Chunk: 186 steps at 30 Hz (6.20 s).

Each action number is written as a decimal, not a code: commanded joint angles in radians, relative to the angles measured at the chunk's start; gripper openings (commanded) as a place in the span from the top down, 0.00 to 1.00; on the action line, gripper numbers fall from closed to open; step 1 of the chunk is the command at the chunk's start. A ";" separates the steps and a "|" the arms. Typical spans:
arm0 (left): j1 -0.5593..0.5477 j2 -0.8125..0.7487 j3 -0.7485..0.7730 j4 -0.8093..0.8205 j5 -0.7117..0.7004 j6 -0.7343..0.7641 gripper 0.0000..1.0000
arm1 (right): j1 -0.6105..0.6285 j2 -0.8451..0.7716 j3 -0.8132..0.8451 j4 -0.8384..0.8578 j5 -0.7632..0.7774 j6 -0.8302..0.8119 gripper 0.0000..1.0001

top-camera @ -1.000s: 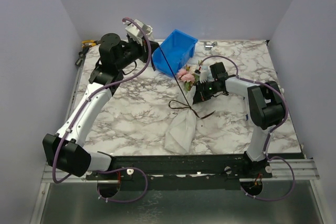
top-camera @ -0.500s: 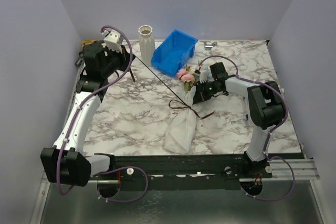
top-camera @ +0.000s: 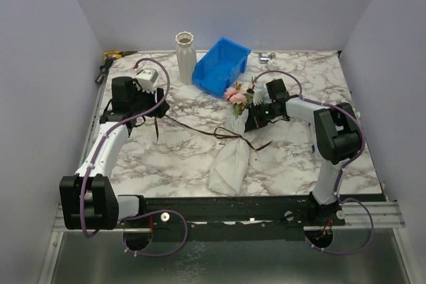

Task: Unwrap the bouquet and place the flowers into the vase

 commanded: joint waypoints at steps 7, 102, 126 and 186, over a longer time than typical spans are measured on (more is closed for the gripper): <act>-0.331 -0.046 -0.069 -0.021 0.432 0.777 0.41 | -0.006 0.057 -0.019 -0.093 0.098 -0.039 0.99; -0.735 0.277 0.765 0.241 0.523 0.016 1.00 | -0.006 0.239 0.055 -0.122 0.203 0.142 0.99; -0.629 0.074 0.241 -0.284 0.427 0.636 0.56 | -0.005 0.199 0.036 -0.117 0.147 0.140 1.00; -0.716 0.563 0.428 0.125 0.365 0.491 1.00 | -0.005 0.230 0.041 -0.092 0.142 0.156 1.00</act>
